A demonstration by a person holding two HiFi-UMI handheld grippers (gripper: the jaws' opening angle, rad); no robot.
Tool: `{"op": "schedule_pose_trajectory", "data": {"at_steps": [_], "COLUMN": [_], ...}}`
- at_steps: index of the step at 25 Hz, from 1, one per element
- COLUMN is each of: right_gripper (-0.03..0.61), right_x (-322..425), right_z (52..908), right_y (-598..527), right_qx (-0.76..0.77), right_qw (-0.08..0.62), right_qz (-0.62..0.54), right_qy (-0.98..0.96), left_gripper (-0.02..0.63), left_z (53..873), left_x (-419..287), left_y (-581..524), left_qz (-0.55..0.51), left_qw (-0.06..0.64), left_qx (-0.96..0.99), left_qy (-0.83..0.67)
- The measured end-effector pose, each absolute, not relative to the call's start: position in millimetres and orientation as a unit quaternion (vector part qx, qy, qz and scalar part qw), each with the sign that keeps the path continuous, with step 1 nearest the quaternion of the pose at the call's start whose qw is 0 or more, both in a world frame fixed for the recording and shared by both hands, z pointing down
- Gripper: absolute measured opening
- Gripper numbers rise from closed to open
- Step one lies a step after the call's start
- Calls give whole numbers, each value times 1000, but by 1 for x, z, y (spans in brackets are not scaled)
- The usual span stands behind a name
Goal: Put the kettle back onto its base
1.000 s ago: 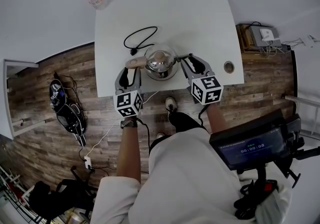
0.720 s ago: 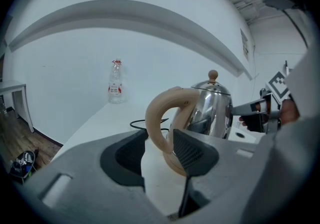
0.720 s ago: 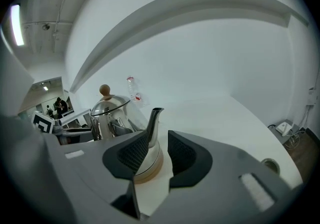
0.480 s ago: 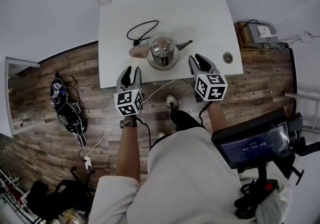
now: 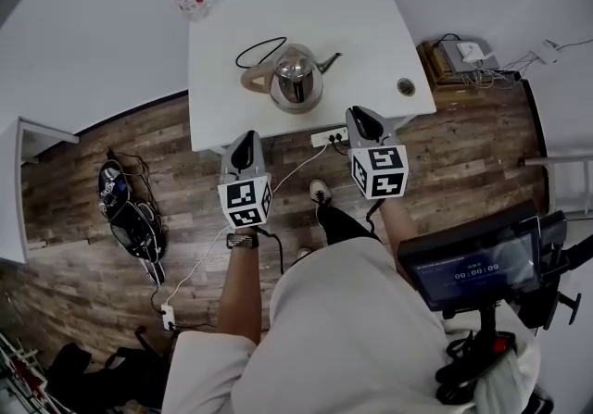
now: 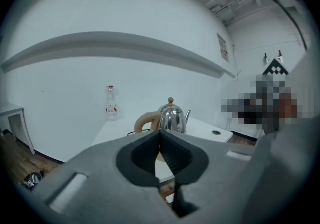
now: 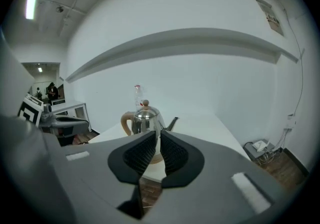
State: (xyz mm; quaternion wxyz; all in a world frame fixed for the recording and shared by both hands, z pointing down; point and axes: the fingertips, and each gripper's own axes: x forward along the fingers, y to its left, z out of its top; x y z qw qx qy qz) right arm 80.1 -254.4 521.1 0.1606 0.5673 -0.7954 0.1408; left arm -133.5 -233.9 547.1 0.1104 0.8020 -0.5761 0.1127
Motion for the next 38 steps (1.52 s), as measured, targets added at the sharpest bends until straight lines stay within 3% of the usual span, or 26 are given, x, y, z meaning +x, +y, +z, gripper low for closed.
{"op": "schedule_pose_trajectory", "data": {"at_steps": [5,12,18,38], "right_gripper": [32,32,32,2], "right_x": [63,54,42,29], "right_z": [459,369,310,334], "right_y": [-210,-132,-26,-14], "right_qx": [565,563,551,522], "right_qw": [140,57,42,112], "right_qz": [33,-60,-138,-133], "right_qy": [-813,-823,-822,-835], "left_gripper": [6,6,8,8], "left_z": [490,402,333,360], "left_x": [-124,-120,-105,-89], "left_y": [-190,-121,-18,-9], "left_qz": [91,41,46,106], "left_qw": [48,-58,-189,-161], "left_qx": [815,813,806,829], "left_qy": [-571,-578,-559,-526]}}
